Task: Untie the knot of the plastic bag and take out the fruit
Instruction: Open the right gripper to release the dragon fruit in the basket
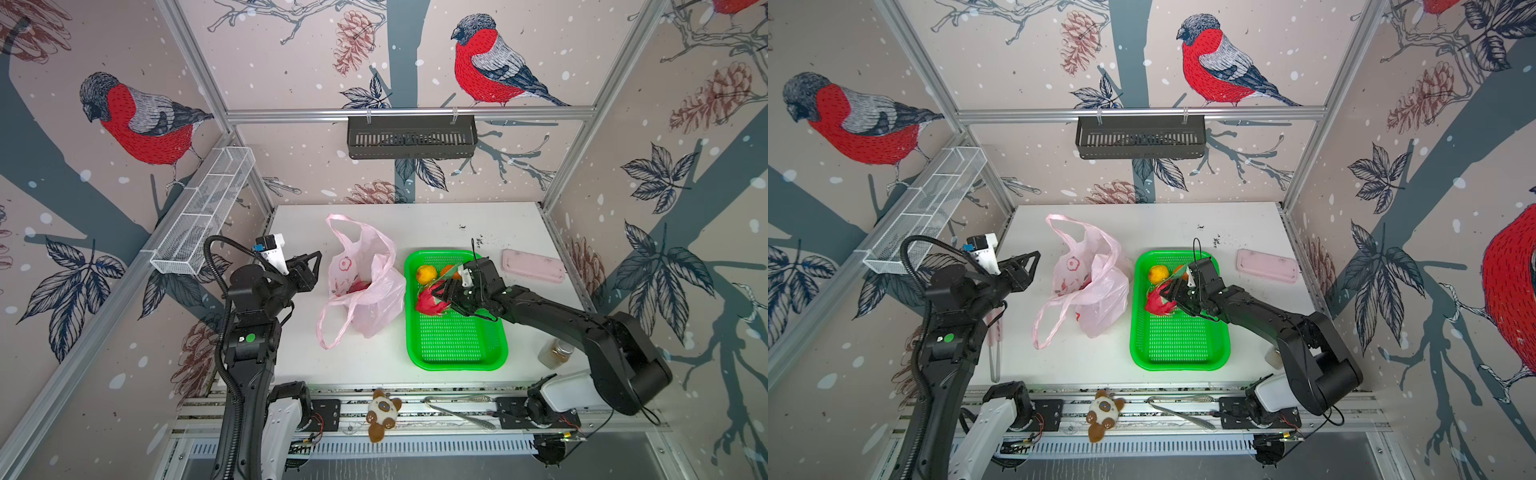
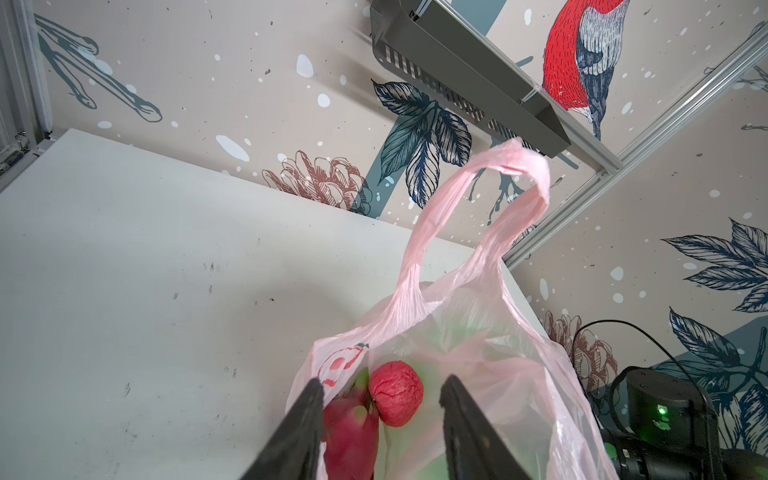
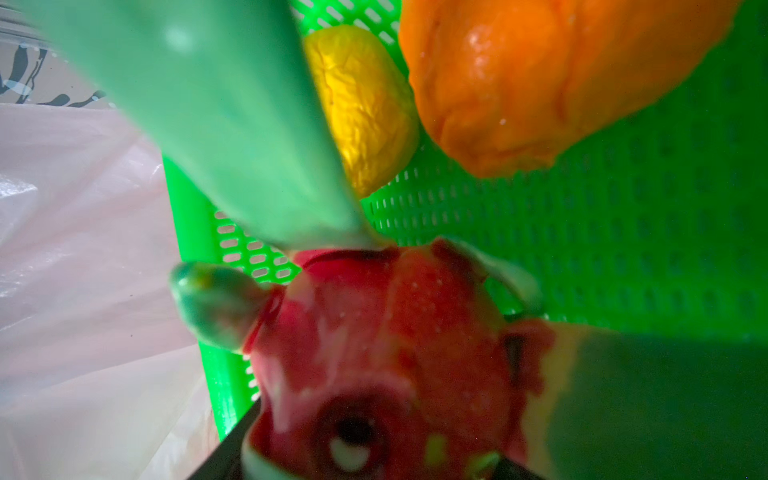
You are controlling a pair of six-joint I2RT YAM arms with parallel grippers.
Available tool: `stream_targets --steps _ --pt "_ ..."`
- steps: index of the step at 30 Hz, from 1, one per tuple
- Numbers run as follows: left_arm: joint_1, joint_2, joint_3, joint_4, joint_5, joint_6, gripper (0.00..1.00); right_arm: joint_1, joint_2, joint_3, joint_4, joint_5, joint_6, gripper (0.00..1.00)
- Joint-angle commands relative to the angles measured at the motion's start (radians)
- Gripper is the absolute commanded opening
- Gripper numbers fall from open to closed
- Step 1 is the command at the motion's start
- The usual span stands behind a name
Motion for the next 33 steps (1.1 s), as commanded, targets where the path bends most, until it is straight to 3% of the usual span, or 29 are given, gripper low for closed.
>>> stream_targets --steps 1,7,22,33 --pt "0.0 -0.003 0.0 0.016 0.016 0.009 0.47 -0.001 0.021 0.006 0.025 -0.011 -0.001 0.44" --pt "0.0 -0.004 0.003 0.011 0.012 0.012 0.47 -0.005 0.039 0.008 0.025 -0.007 -0.008 0.61" --pt "0.0 -0.003 0.002 0.007 0.007 0.017 0.47 -0.007 0.039 0.016 -0.003 0.022 -0.018 0.87" --pt "0.0 0.002 0.002 0.015 0.011 0.017 0.47 0.005 -0.045 0.036 -0.123 0.119 -0.029 0.97"
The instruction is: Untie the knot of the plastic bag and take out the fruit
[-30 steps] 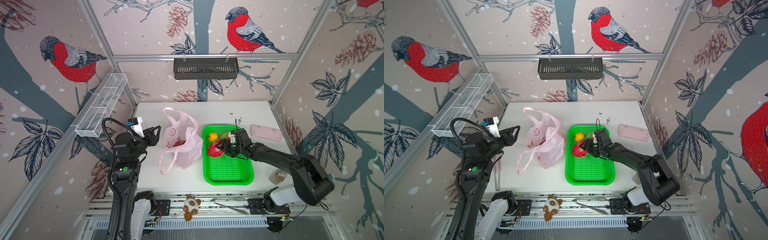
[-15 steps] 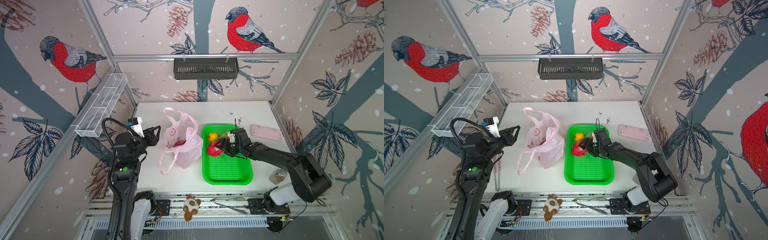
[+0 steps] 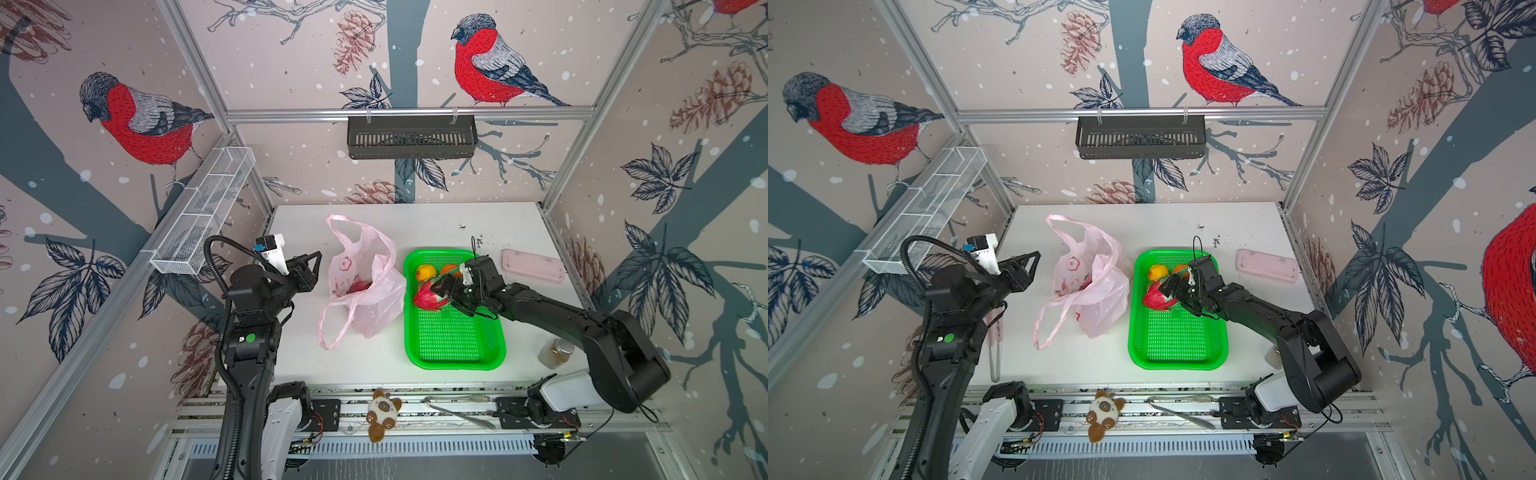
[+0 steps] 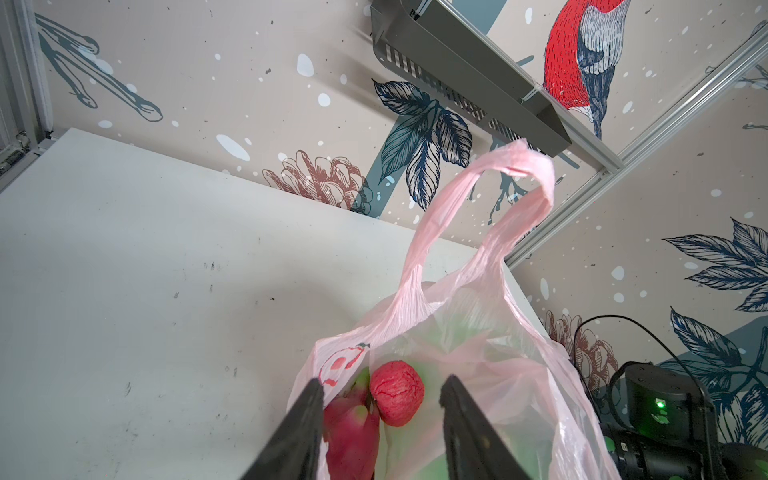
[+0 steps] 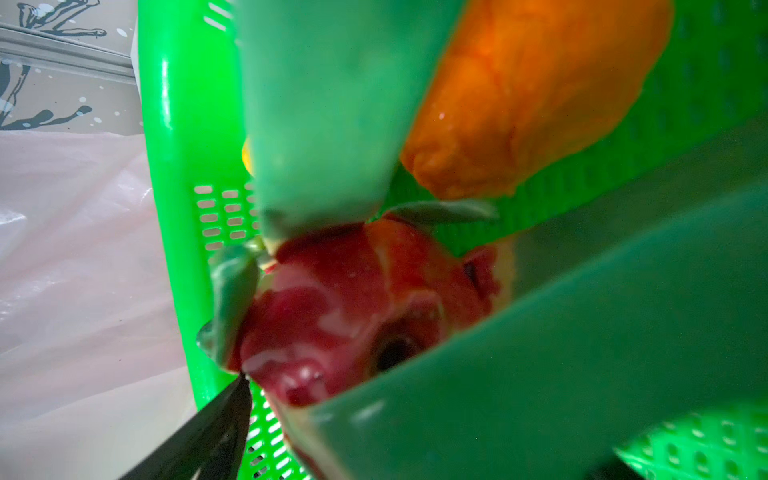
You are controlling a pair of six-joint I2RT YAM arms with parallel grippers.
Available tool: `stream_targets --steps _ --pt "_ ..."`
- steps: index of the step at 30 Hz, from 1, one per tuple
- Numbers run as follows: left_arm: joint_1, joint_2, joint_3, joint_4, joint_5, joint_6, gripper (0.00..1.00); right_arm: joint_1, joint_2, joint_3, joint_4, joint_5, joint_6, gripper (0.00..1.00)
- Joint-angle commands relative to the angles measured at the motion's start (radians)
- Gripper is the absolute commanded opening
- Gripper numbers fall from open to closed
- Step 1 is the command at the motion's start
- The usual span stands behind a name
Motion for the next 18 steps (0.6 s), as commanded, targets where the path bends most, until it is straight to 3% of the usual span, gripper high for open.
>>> stream_targets --steps 1,9,18 --pt "0.0 0.001 0.002 0.018 0.014 0.016 0.47 0.007 -0.035 0.013 -0.074 0.065 -0.018 0.97" --pt "0.001 0.009 0.013 0.011 0.03 0.02 0.47 0.05 -0.151 0.047 -0.222 0.167 -0.028 0.97" --pt "0.0 0.059 0.105 -0.104 0.131 0.042 0.47 0.192 -0.182 0.21 -0.384 0.457 -0.105 0.91"
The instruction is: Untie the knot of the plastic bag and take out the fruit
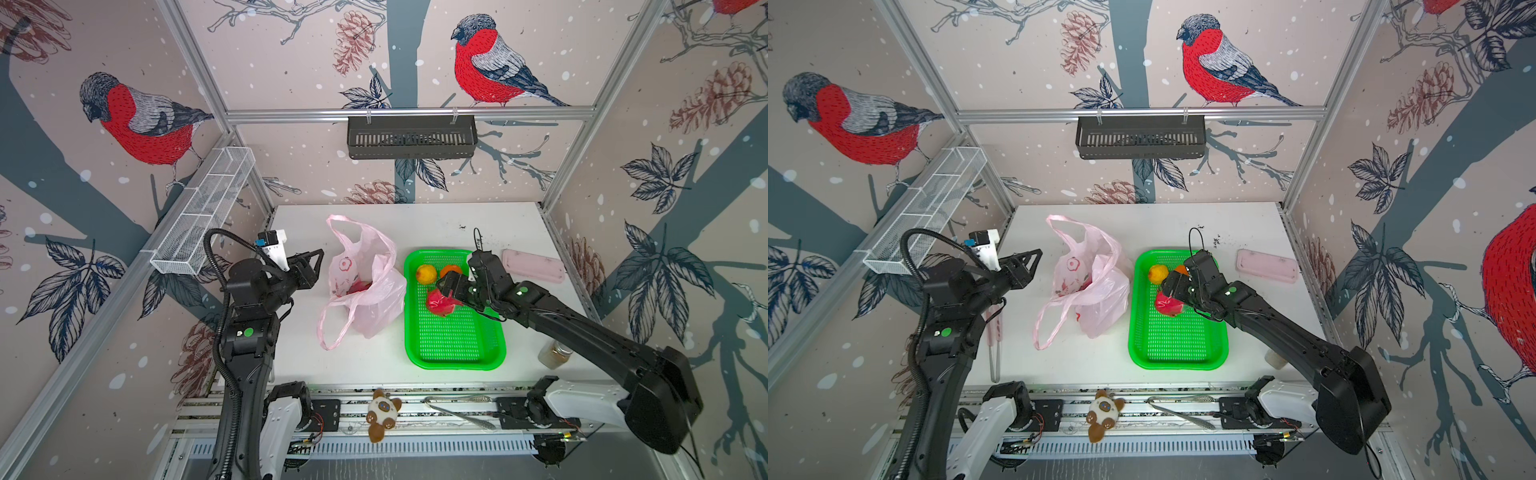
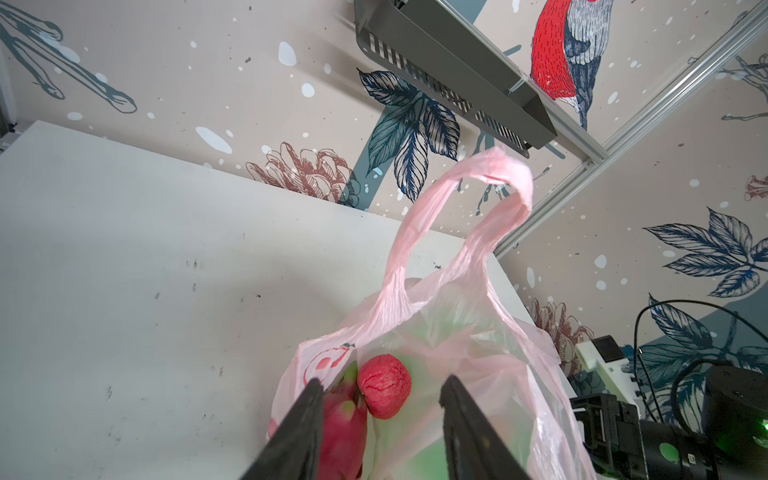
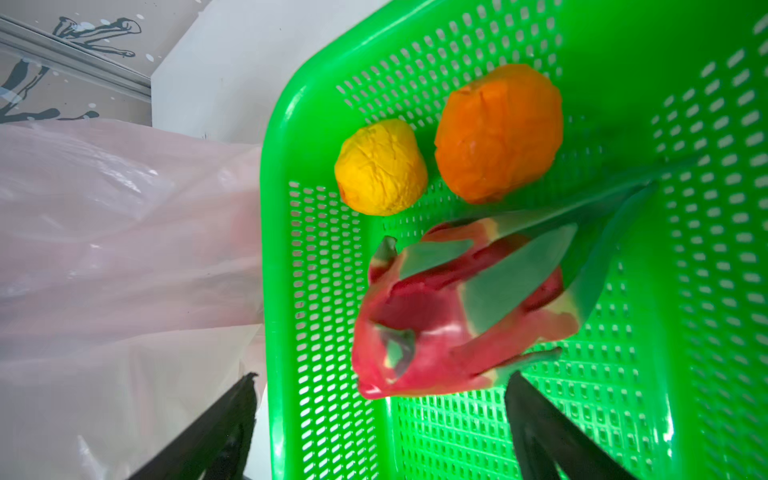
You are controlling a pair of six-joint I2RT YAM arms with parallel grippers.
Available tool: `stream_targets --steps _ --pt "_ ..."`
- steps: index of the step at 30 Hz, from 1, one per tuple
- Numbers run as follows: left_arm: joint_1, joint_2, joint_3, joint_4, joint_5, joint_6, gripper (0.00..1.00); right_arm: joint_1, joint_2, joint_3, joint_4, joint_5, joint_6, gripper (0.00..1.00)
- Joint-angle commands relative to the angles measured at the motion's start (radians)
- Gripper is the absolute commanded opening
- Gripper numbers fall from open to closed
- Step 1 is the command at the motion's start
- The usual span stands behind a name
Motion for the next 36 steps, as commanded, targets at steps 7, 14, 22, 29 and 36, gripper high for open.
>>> stream_targets --steps 7,14,22,29,36 --pt "0.0 0.018 0.057 -0.089 0.127 0.007 0.47 0.194 0.178 0.339 -0.115 0.324 -0.184 0.88" --pt "-0.002 0.011 0.065 -0.128 0.159 0.002 0.46 0.283 0.316 0.579 -0.025 0.296 -0.331 0.88" --pt "-0.056 0.006 0.004 -0.112 0.132 -0.019 0.46 0.35 0.468 0.802 -0.018 0.258 -0.421 0.88" --pt "-0.124 0.027 -0.085 -0.109 0.046 -0.02 0.45 0.415 0.554 0.882 -0.035 0.252 -0.46 0.88" --pt "-0.128 -0.003 -0.176 -0.099 0.029 -0.036 0.45 0.459 0.601 0.893 -0.076 0.267 -0.458 0.86"
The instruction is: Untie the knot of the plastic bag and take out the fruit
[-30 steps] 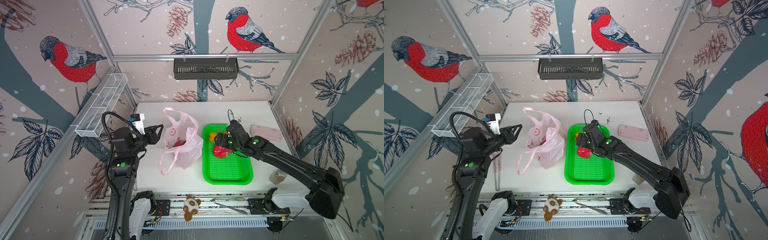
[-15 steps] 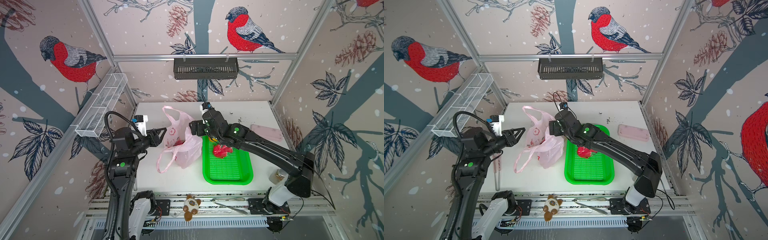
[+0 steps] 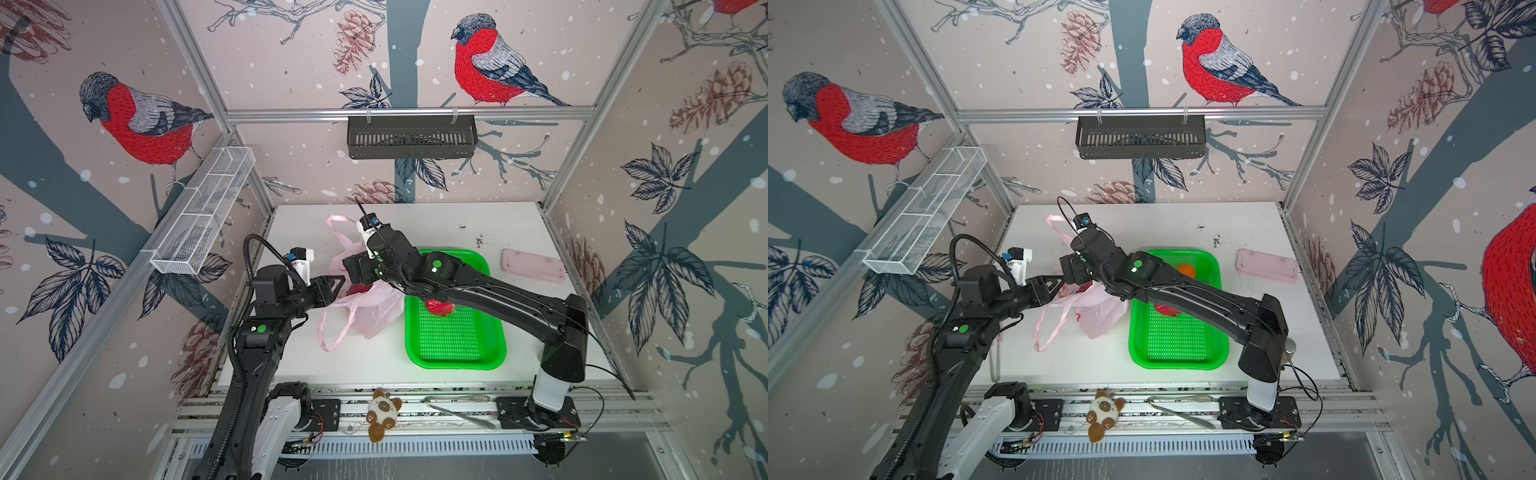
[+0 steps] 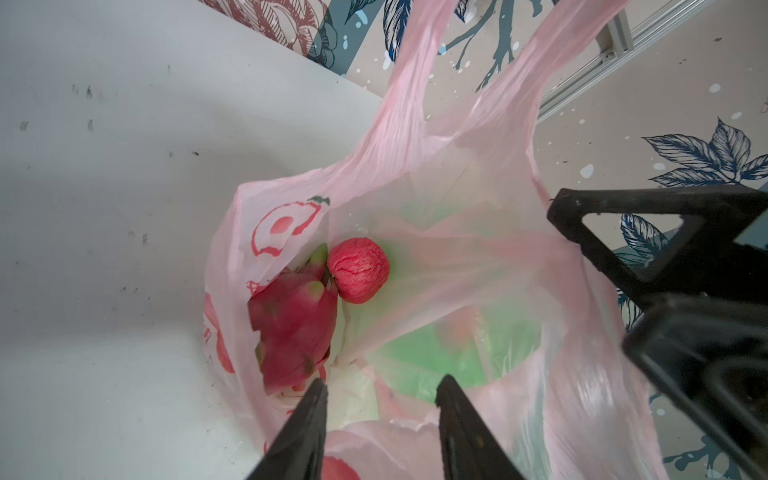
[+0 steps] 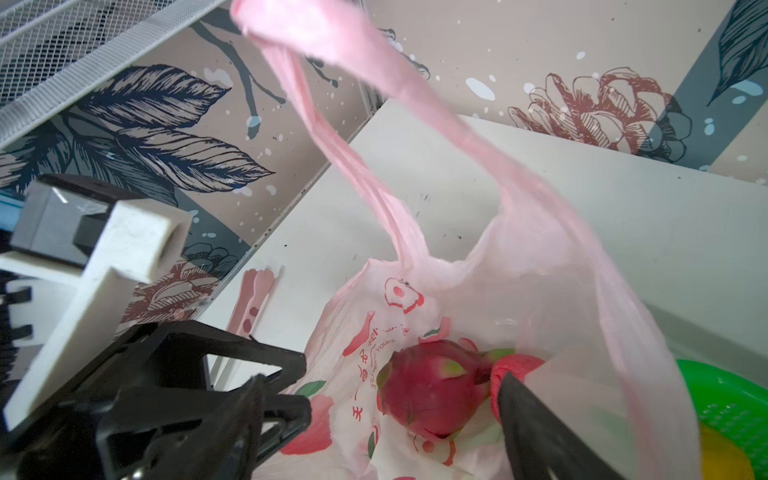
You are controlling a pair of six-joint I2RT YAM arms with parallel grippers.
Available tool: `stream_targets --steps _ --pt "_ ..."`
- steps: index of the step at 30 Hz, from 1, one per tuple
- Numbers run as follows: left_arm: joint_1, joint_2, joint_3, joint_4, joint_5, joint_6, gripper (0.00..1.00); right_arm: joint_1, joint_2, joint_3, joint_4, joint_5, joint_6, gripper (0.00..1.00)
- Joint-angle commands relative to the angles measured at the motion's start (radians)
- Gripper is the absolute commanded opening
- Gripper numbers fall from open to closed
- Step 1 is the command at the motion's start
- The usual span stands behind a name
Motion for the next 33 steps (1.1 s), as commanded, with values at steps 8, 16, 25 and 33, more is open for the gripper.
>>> stream_targets --steps 8,16,25,33 --pt "-0.003 -0.031 -0.085 0.051 -0.034 -0.04 0.44 0.05 -0.011 -0.148 -0.093 -0.023 0.095 0.78" --pt "-0.009 -0.011 -0.098 0.092 -0.014 -0.065 0.44 0.088 -0.037 -0.347 -0.022 -0.046 0.178 0.75" --pt "-0.099 0.055 -0.049 -0.016 -0.157 -0.016 0.44 0.09 -0.015 -0.343 0.002 0.006 0.192 0.75" --pt "-0.267 0.104 0.032 -0.101 -0.446 0.001 0.45 0.078 -0.029 -0.324 0.035 0.052 0.207 0.74"
